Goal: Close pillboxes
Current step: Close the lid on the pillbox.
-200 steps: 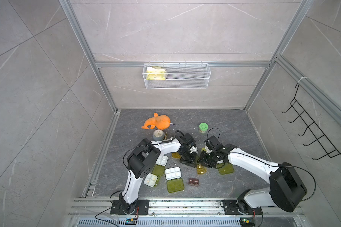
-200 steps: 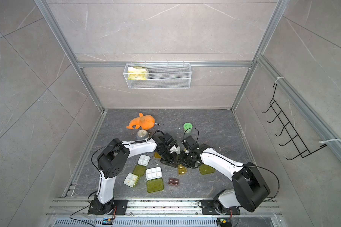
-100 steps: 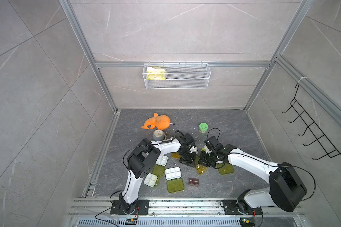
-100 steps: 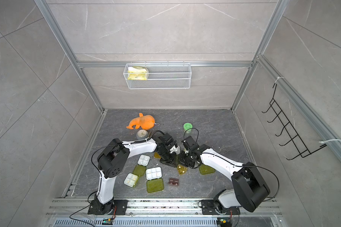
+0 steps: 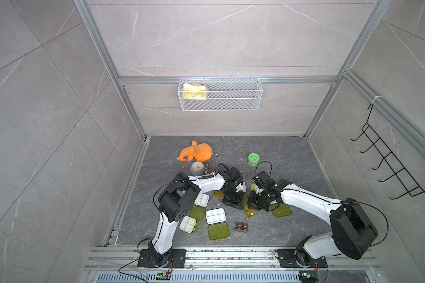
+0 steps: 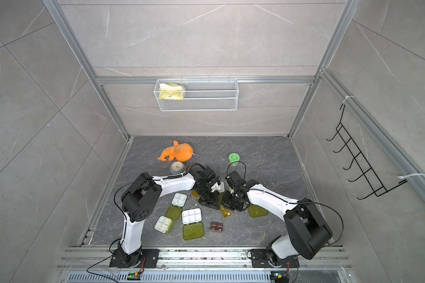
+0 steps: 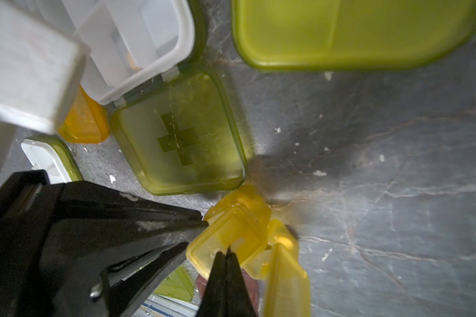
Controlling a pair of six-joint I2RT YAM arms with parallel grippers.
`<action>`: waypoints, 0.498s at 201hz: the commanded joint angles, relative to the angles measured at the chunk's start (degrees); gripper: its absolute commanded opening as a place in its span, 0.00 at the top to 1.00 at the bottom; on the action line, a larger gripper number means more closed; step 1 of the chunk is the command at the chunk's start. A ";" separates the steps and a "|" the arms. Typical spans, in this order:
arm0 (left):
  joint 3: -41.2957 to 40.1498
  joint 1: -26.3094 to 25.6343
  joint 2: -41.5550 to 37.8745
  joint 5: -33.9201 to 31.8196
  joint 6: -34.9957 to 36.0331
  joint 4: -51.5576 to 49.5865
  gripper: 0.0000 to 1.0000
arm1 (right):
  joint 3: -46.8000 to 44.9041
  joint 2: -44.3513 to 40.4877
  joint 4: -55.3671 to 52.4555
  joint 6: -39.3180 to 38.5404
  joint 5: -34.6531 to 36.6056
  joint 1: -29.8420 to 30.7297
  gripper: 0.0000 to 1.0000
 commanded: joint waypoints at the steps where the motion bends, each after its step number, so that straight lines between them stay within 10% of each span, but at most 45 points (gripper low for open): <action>1: -0.92 0.44 -3.01 -0.48 1.87 -1.65 0.86 | 1.77 1.38 -1.74 0.34 1.01 0.78 1.00; 100: -3.01 1.53 -6.15 -1.90 2.73 -2.44 0.87 | 3.73 3.99 -3.21 0.51 2.69 1.91 1.00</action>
